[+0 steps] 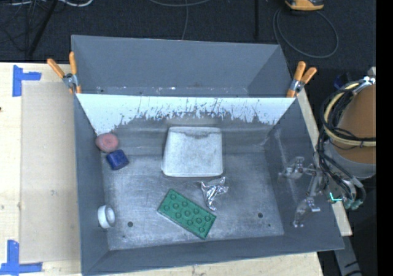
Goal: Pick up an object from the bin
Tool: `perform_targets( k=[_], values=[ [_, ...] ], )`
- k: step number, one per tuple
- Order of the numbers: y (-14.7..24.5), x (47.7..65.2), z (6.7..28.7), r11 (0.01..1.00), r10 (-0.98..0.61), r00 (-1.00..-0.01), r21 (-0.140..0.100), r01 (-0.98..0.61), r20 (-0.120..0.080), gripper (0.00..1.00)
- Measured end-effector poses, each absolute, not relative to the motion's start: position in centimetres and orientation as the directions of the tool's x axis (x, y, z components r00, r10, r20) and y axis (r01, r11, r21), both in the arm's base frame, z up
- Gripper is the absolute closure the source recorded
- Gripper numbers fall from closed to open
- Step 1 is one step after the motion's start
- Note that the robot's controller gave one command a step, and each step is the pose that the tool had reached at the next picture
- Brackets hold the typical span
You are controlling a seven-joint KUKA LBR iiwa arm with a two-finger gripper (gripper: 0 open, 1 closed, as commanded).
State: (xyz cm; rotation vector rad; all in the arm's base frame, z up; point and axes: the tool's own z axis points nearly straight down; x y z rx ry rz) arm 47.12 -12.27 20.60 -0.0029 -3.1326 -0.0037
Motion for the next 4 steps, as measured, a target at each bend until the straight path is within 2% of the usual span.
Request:
perform_targets(
  k=[1,2,3,4],
  values=[
    [-8.1,53.8,8.3,0.966,-0.257,-0.966,0.004,-0.257,0.004,0.00],
    [-2.6,55.6,8.0,0.994,-0.112,-0.994,0.002,-0.112,0.001,0.00],
    [1.2,53.8,20.0,0.887,-0.462,-0.887,-0.001,-0.462,-0.004,0.00],
    [3.8,56.0,6.9,0.841,-0.542,-0.841,0.002,-0.542,-0.001,0.00]
  ],
)
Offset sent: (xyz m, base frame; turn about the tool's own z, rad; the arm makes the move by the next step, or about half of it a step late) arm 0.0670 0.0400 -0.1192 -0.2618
